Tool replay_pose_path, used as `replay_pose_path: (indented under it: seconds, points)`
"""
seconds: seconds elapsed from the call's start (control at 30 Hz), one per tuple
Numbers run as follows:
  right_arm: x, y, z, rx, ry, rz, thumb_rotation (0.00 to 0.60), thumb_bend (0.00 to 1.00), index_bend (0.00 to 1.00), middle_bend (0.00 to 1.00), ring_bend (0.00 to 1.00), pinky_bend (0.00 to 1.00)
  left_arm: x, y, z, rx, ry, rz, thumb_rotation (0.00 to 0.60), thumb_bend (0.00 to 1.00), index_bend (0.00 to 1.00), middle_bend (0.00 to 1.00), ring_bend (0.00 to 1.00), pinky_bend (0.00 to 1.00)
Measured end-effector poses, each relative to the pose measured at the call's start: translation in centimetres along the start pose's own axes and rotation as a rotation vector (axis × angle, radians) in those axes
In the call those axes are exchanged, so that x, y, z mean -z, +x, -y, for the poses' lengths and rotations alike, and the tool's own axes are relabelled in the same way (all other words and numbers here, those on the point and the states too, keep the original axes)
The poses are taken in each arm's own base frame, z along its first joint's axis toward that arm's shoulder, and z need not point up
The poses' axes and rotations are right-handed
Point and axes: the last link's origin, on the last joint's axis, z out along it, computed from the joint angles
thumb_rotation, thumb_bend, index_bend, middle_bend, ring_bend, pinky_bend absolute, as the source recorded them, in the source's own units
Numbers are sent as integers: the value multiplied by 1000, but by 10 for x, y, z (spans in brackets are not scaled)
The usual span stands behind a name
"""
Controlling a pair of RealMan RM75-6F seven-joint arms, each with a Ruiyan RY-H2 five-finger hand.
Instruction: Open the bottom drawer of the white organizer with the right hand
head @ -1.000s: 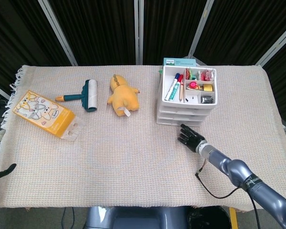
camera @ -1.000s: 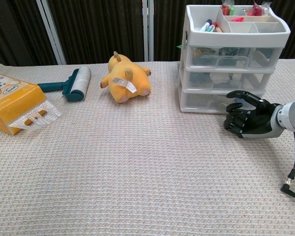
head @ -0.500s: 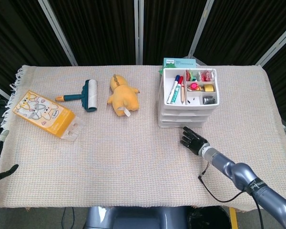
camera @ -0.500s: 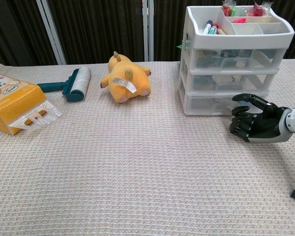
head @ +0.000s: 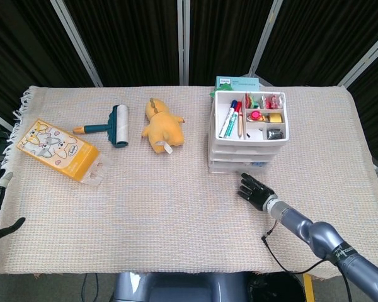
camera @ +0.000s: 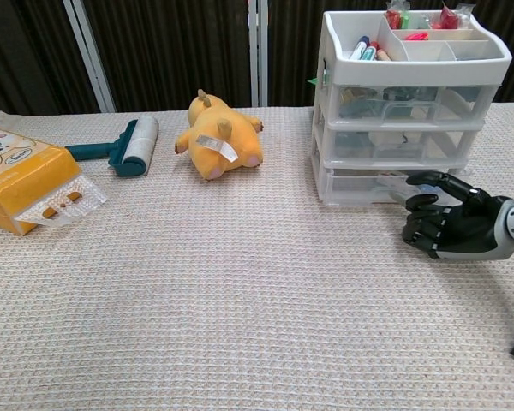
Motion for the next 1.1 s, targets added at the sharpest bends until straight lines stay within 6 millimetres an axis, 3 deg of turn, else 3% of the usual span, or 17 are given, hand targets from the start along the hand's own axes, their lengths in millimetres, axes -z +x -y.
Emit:
replay_pose_path:
  seconds: [0.33,0.8,1.1]
  points:
    - [7,0,-2,46,7,1,600,319,102,828,851,718,1,1,0,2,-3,-1,600,91,0,0,0,0]
    - [20,-2,-12,88,-2,20,600,320,94,828,851,717,3,2,-1,9,-9,-4,600,91,0,0,0,0]
    - [45,-3,-23,130,-7,45,600,324,122,828,851,717,5,2,-2,8,-17,-3,600,91,0,0,0,0]
